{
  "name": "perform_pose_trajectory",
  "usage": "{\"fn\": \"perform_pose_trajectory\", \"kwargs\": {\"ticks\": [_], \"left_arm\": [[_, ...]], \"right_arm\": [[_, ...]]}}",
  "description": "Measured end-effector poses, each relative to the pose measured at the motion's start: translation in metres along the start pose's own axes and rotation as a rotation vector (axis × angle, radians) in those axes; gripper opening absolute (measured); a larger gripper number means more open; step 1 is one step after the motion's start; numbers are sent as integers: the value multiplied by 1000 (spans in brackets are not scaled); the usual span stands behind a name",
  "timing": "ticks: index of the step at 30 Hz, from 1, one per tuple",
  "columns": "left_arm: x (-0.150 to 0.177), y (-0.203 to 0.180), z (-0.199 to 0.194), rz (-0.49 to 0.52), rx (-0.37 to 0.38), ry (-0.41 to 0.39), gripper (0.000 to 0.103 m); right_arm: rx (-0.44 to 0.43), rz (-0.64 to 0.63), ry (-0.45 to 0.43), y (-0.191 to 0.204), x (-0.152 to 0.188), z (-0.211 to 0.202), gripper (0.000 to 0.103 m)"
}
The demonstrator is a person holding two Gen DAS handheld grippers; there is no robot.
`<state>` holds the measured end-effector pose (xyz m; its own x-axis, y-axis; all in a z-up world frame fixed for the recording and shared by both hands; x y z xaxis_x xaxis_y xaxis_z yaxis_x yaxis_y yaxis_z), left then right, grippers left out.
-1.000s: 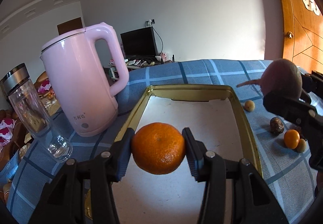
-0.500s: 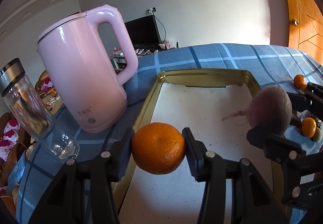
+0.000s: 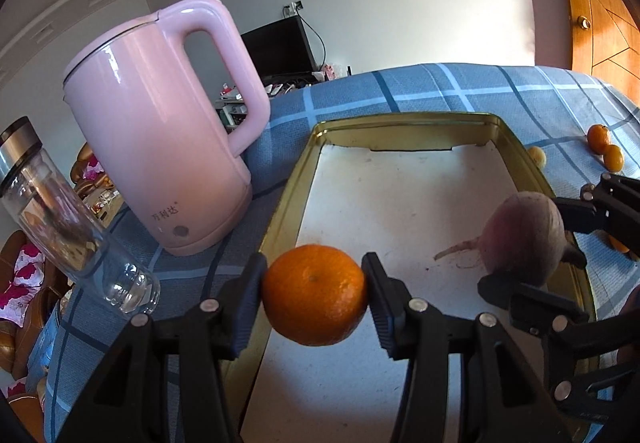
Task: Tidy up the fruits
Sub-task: 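Open both tools to drop the mandarin and beet into the tray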
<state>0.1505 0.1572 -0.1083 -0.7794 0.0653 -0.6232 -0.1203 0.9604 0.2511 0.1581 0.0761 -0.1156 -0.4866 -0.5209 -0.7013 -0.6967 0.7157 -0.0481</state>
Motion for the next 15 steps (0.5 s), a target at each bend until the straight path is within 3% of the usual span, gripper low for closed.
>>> {"fn": "perform_pose_trajectory", "kwargs": {"ticks": [6,10,15], "left_arm": [[0,-4,-5,5,-3,-13,53],[2,-8,-19,-21,15,-43,66],[-1,-22,-49,-52,56,-122,73]], "right_arm": [[-4,-4,-15,1,0,-3,57],[6,26,-52,-7,-1,-18,60],[50,80,-106,-30,14,-55,60]]}}
Point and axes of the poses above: each gripper's, at about its wrist camera, not at the fingertips, and z roughly the way its jaws point, y to its left, x to its underside, the point moved 8 cm from there along z, roughly the way its jaws point, and after that the axes turned 8 degrees about y, right-handed, at the moved point
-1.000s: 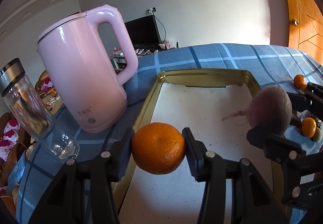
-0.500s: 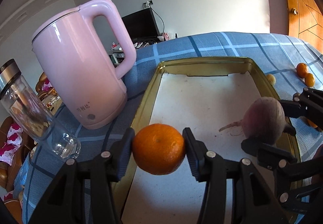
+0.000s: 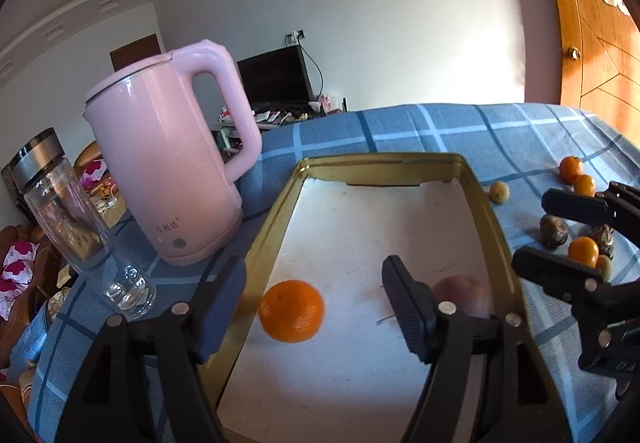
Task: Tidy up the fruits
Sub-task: 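Move both open tools back toward the remaining fruits, then grasp an orange with the left tool while the right tool grasps a brown round fruit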
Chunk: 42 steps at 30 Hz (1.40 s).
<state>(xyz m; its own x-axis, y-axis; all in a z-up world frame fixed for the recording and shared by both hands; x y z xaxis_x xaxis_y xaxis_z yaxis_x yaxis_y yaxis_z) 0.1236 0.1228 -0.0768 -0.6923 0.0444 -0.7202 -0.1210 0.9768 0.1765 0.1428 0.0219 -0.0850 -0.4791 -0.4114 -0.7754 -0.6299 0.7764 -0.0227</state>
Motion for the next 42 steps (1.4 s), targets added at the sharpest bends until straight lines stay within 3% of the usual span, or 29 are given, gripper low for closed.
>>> {"fn": "perform_pose_trajectory", "kwargs": {"ticks": [7,16,26,35,39,42], "left_arm": [[-4,-62,-32,53,99,-68,81],[-3,-139,-32,128,189,-49,81],[-8,-188,-6,96,278,36,81],[-1,-218,13,100,375,117,77],[2,-227,11,122,386,121,76],[5,-229,14,133,390,139,76]], "right_arm": [[134,106,-35,-66,31,-53,60],[298,319,10,-170,84,-88,60],[214,458,91,-197,97,-59,60],[163,500,237,-201,111,-28,60],[159,486,246,-198,111,-27,45],[163,481,251,-197,111,-27,43]]}}
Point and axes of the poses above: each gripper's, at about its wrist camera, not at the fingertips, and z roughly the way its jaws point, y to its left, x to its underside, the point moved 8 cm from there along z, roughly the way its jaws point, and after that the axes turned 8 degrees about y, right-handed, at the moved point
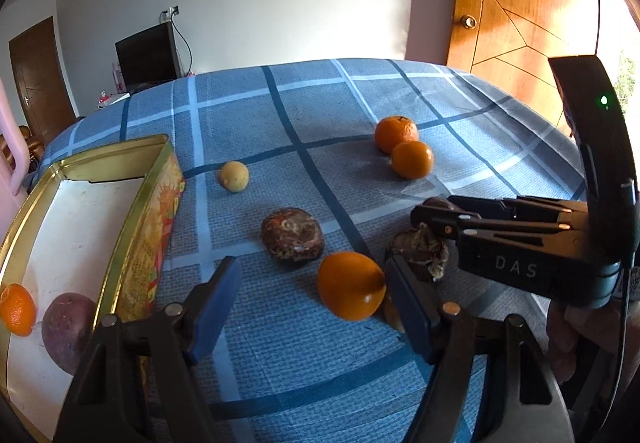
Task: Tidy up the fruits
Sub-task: 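Grasp an orange with the left tool while the right tool grasps a brown round fruit, then lift the orange with the left tool while the right tool lifts the brown fruit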
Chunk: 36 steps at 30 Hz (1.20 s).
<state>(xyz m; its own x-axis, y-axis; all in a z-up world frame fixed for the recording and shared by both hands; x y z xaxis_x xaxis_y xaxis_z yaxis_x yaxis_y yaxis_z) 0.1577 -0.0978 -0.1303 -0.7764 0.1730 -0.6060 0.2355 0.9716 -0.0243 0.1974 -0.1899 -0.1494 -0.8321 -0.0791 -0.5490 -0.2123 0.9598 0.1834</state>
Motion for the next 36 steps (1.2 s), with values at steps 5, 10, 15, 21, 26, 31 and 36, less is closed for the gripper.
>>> {"fn": "perform_pose_trajectory", "kwargs": {"ticks": [5,10,15,21,26,31,36], "left_arm": [[1,0,12,-18,62,56,61],[3,0,20,-34,116,97,39],[2,1,19,-45,133,89,39],[0,3,8,-50,116,33,39],[-3,8,-2,-60,83,-24,39],[-6,12,-13,-67,55,-82,39],[-8,14,-23,-73,29,-135,39]], "right_arm": [[-23,14,-2,-3,2,-2,42],[-26,30,-22,-8,4,-8,42],[-14,20,-38,-6,3,-12,42],[-15,9,-104,-4,1,-26,42],[-23,-9,-140,-1,0,-33,42],[-23,-30,-175,4,0,-41,42],[-26,-52,-209,8,0,-48,42]]}}
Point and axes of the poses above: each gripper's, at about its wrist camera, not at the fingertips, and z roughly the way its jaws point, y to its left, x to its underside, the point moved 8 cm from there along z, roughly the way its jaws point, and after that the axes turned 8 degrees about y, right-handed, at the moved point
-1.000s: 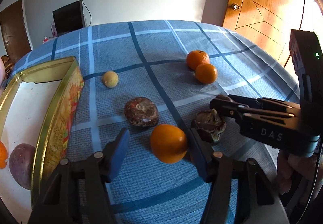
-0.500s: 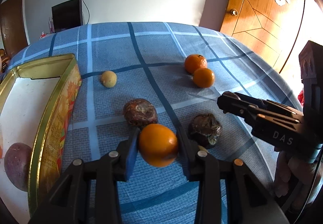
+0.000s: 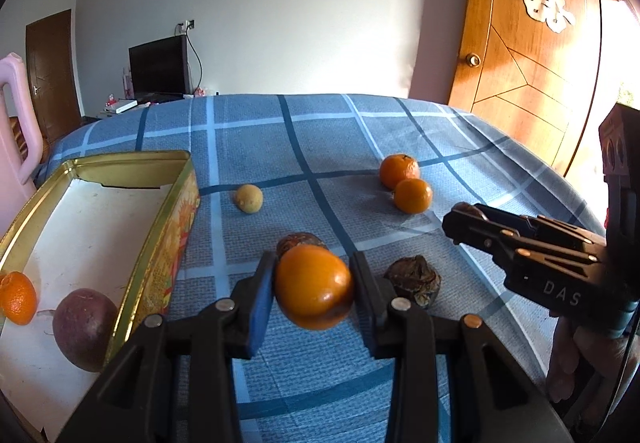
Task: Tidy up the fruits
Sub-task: 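Lift the orange with the left tool while the right tool lifts the brown fruit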
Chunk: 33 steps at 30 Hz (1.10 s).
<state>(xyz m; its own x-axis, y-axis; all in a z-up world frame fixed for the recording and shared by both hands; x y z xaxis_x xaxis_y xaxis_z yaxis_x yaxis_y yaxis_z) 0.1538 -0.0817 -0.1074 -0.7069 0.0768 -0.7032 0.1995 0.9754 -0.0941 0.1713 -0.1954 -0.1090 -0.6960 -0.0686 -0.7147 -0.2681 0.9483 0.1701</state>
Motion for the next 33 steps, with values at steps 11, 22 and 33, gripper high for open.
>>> {"fn": "perform_pose_trajectory", "kwargs": {"ticks": [11,22,33], "left_arm": [[-4,1,-17,0,-29,-90,39],[-5,4,-25,-11,-41,-127,39],[-5,2,-32,7,-58,-163,39]], "right_arm": [[-12,-47,-68,10,-2,-12,42],[-15,-88,-126,17,-4,-23,42],[-2,-123,-189,22,-4,-36,42]]}}
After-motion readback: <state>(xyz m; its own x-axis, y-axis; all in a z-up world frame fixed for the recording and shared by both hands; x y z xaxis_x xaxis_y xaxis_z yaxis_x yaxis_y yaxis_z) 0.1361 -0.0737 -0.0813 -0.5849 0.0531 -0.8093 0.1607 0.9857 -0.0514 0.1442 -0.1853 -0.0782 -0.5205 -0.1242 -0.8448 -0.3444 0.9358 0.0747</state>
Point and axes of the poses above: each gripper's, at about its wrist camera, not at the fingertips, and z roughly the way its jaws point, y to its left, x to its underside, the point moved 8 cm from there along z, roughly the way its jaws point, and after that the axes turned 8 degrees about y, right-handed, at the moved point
